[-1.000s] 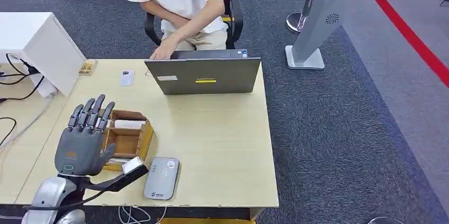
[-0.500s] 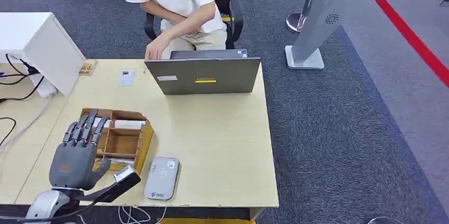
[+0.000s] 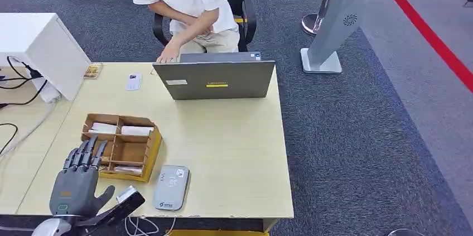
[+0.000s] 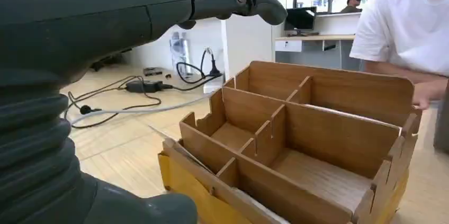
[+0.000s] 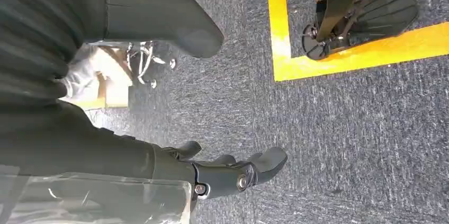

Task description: Pass the card to the sensor for recognition and then transmit it.

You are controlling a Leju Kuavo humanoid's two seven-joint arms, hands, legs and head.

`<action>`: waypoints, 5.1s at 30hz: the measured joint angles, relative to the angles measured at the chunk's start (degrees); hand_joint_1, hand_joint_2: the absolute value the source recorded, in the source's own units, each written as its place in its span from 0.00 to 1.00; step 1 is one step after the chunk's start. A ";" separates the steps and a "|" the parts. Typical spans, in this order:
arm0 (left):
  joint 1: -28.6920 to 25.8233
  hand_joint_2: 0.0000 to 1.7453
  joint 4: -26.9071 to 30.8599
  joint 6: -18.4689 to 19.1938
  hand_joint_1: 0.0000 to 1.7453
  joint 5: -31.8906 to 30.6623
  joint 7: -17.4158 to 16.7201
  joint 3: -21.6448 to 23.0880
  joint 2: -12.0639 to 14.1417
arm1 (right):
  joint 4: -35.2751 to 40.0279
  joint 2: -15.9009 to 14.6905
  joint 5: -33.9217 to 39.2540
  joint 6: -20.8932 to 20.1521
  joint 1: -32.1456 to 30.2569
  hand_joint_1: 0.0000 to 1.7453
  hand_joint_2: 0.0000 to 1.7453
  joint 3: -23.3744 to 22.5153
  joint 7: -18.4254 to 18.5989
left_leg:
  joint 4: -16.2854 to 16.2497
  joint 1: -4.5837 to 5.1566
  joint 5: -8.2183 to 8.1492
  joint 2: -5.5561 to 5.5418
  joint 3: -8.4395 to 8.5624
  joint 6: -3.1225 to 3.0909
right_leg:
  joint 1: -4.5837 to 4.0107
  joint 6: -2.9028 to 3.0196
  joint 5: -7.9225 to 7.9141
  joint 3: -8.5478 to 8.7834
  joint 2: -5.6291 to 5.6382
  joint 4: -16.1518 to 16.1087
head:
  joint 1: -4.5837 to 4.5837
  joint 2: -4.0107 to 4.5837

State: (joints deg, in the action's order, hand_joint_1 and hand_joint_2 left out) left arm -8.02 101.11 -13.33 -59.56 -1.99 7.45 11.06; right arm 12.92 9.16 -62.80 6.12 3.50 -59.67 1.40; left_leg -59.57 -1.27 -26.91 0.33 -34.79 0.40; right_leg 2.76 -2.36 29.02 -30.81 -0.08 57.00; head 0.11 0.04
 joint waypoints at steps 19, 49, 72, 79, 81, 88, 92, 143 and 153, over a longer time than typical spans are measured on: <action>-3.35 1.00 0.00 -10.75 0.00 -5.86 -1.46 -3.97 -5.35 | 0.02 0.00 -0.59 0.07 0.00 0.00 1.00 -0.26 0.00 | 0.00 0.00 0.00 -0.02 0.02 0.00 | 0.00 0.00 0.00 0.03 -0.03 0.00 | 0.02 0.00; -4.28 1.00 -2.60 -13.83 0.00 -8.59 -2.75 -11.43 -9.27 | 0.02 0.02 -2.64 0.00 0.04 0.00 1.00 -0.26 0.57 | 0.00 0.00 0.00 -0.02 0.02 0.00 | 0.00 0.00 0.00 0.03 -0.03 0.00 | 0.00 0.00; 1.64 1.00 -11.04 -19.56 0.00 -12.92 0.15 -14.95 -10.62 | 0.00 0.20 -4.61 -0.20 0.23 0.00 1.00 -0.20 0.54 | -0.01 0.00 0.00 -0.01 0.04 0.00 | 0.00 0.00 0.00 0.04 -0.03 0.00 | 0.02 0.00; 2.94 1.00 -12.26 -18.69 0.00 -14.05 -1.13 -14.75 -11.28 | -0.04 0.48 -4.94 -0.20 0.24 0.00 1.00 -0.20 0.57 | -0.01 0.00 0.00 -0.01 0.04 0.00 | 0.00 0.00 0.00 0.00 -0.02 0.00 | 0.00 0.00; 3.22 1.00 -12.61 -18.45 0.00 -14.05 -1.46 -14.71 -11.34 | -0.04 0.50 -5.03 -0.26 0.26 0.00 1.00 -0.20 0.57 | -0.01 0.00 0.00 0.00 0.04 0.00 | 0.00 0.00 0.00 0.00 -0.02 0.00 | 0.02 0.00; 3.84 1.00 -14.32 -17.88 0.00 -14.08 -2.21 -14.14 -11.34 | -0.07 0.57 -5.29 -0.39 0.26 0.00 1.00 -0.20 0.57 | -0.01 0.00 0.00 0.00 0.04 0.00 | 0.00 0.00 0.00 0.01 -0.02 0.00 | 0.00 0.00; 4.22 1.00 -15.34 -17.36 0.00 -14.14 -2.45 -13.60 -11.32 | -0.07 0.59 -5.38 -0.55 0.28 0.00 1.00 -0.18 0.57 | -0.01 0.00 0.00 0.00 0.04 0.00 | 0.00 0.00 0.00 0.01 -0.02 0.00 | 0.02 0.00; 4.57 1.00 -19.06 -16.33 1.00 -11.98 -2.73 -12.37 -11.02 | -0.07 0.72 -5.81 -0.63 0.34 0.00 1.00 -0.18 0.79 | 0.00 0.00 0.00 0.00 0.05 0.00 | 0.00 0.00 0.00 0.03 -0.01 0.00 | 0.02 0.00; -0.16 1.00 -1.74 -12.87 1.00 -15.19 -2.21 -5.01 -7.75 | -0.04 0.92 -4.70 -0.61 0.07 0.00 1.00 -0.33 0.76 | 0.00 0.00 0.00 0.03 0.04 0.00 | 0.00 0.00 0.00 0.00 0.01 -0.01 | 0.00 0.00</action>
State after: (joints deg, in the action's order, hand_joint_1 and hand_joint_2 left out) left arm -8.18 99.37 -26.21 -74.75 -4.20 2.44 3.31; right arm 12.87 10.08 -67.50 5.51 3.57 -60.00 2.16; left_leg -59.57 -1.27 -26.91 0.36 -34.75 0.40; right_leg 2.76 -2.36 29.01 -30.82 -0.07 57.00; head 0.11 0.04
